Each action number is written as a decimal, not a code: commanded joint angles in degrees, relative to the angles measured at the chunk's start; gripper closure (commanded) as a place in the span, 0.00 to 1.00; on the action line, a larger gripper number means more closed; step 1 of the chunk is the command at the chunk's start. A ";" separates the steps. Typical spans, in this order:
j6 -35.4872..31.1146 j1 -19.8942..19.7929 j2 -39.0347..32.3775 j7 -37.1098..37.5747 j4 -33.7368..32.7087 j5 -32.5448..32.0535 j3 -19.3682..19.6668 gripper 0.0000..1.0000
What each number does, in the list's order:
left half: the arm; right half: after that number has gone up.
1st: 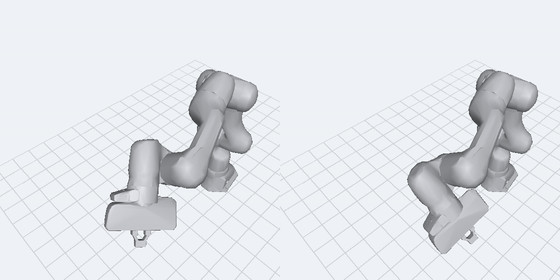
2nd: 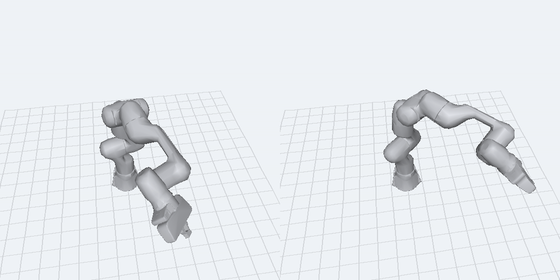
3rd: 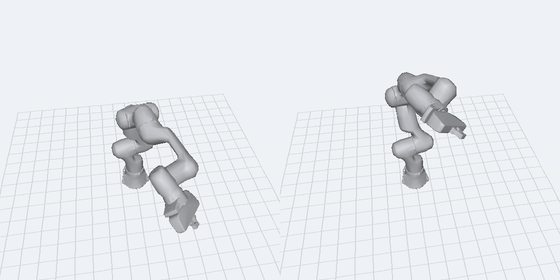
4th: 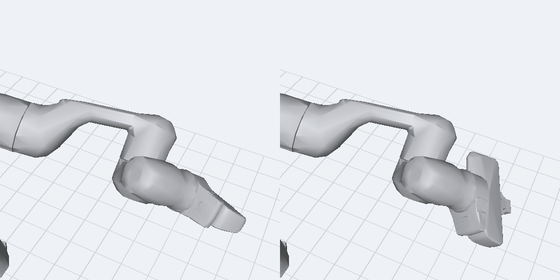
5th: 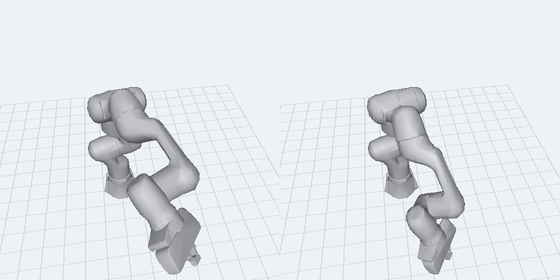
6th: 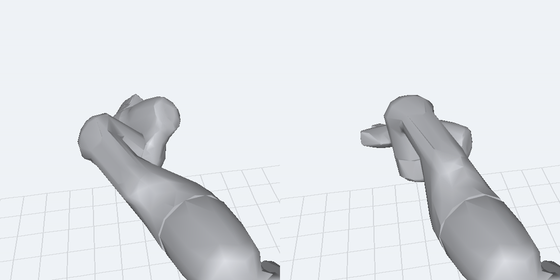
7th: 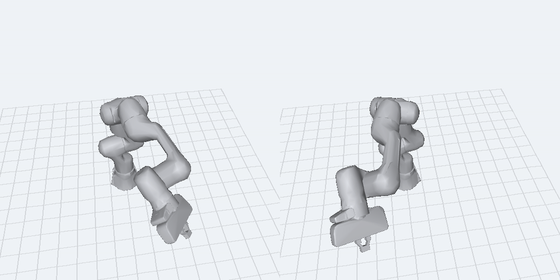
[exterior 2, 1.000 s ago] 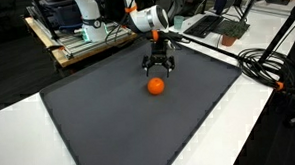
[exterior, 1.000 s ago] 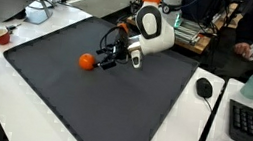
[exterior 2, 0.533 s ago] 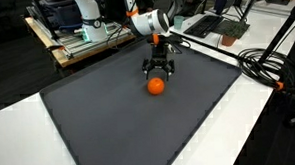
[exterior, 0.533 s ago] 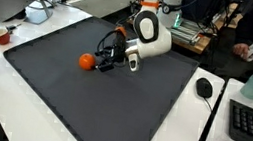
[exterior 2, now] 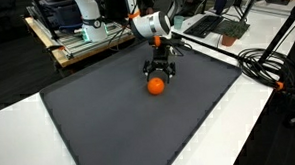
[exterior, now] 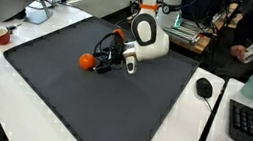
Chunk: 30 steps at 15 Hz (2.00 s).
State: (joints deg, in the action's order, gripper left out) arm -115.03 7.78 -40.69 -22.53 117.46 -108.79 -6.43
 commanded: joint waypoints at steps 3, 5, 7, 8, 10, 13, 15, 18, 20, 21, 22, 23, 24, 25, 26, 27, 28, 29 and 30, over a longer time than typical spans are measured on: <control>1.36 0.15 -2.23 -3.26 -3.02 2.66 0.57 0.30; 1.45 0.11 -2.65 -3.94 -3.45 2.87 0.72 0.39; 1.65 0.13 -2.72 -4.27 -3.69 3.05 0.78 0.50; 1.73 0.16 -2.81 -4.56 -3.79 3.23 0.81 0.50; 1.90 0.23 -2.80 -5.05 -3.81 3.61 0.79 0.50; 2.42 0.60 -1.69 -4.53 -2.64 3.71 0.59 0.50; 2.95 1.01 -0.90 -4.06 -1.77 3.60 0.49 0.50; 4.39 1.73 -0.03 -3.59 -0.89 3.44 0.35 0.50; 5.45 2.01 0.59 -3.67 -0.50 3.59 0.18 0.50; 5.86 2.11 0.88 -3.72 -0.36 3.70 0.15 0.50; 6.21 2.18 1.13 -3.57 -0.28 3.71 0.13 0.50; 6.46 2.17 1.42 -3.52 -0.21 3.80 0.10 0.50; 6.73 2.18 1.60 -3.59 -0.19 3.89 0.08 0.50; 6.85 2.13 1.80 -3.61 -0.13 3.98 0.07 0.50; 7.06 2.13 1.94 -3.59 -0.10 4.03 0.07 0.50; 7.09 2.09 2.01 -3.56 -0.08 4.11 0.04 0.50; 7.04 2.04 2.06 -3.46 -0.05 4.23 -0.04 0.50; 6.05 1.85 0.09 -3.43 -2.08 2.96 0.15 0.25; 6.06 1.85 0.22 -3.43 -2.00 3.00 0.14 0.25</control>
State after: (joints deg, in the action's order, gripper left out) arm -109.11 9.70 -40.41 -25.89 115.54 -105.84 -6.13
